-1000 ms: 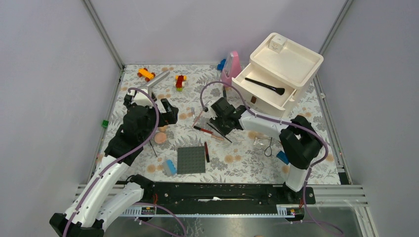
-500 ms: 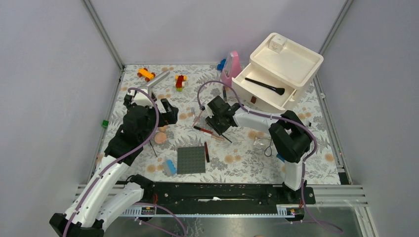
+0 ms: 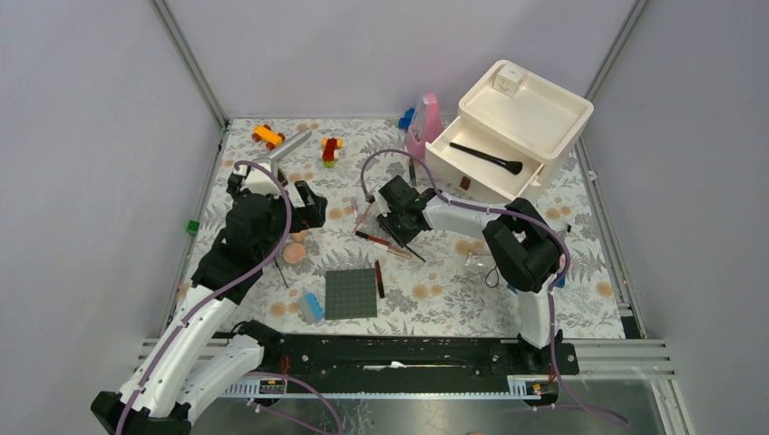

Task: Organize the makeup
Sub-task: Pick up the makeup brush from the center of the board.

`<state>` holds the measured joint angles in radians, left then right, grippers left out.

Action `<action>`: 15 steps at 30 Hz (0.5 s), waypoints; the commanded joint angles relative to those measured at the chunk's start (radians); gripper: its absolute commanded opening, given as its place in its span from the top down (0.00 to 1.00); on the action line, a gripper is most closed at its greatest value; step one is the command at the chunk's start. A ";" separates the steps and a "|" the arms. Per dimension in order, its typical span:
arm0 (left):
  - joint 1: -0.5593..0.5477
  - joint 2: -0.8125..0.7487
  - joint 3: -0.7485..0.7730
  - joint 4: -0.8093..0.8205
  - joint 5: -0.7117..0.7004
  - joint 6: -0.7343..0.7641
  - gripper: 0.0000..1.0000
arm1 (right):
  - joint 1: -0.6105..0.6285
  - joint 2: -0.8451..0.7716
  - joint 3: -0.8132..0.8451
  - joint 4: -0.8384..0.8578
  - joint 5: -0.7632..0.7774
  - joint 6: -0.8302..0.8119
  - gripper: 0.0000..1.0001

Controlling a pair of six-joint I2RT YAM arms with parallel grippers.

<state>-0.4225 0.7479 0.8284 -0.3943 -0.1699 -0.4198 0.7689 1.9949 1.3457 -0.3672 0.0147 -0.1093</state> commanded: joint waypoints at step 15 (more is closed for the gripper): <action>0.009 -0.008 0.002 0.046 0.015 -0.010 0.01 | -0.016 -0.037 -0.011 0.020 0.045 -0.027 1.00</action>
<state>-0.4198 0.7483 0.8284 -0.3943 -0.1680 -0.4202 0.7628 1.9980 1.3460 -0.3428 0.0181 -0.1154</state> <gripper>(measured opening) 0.989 0.022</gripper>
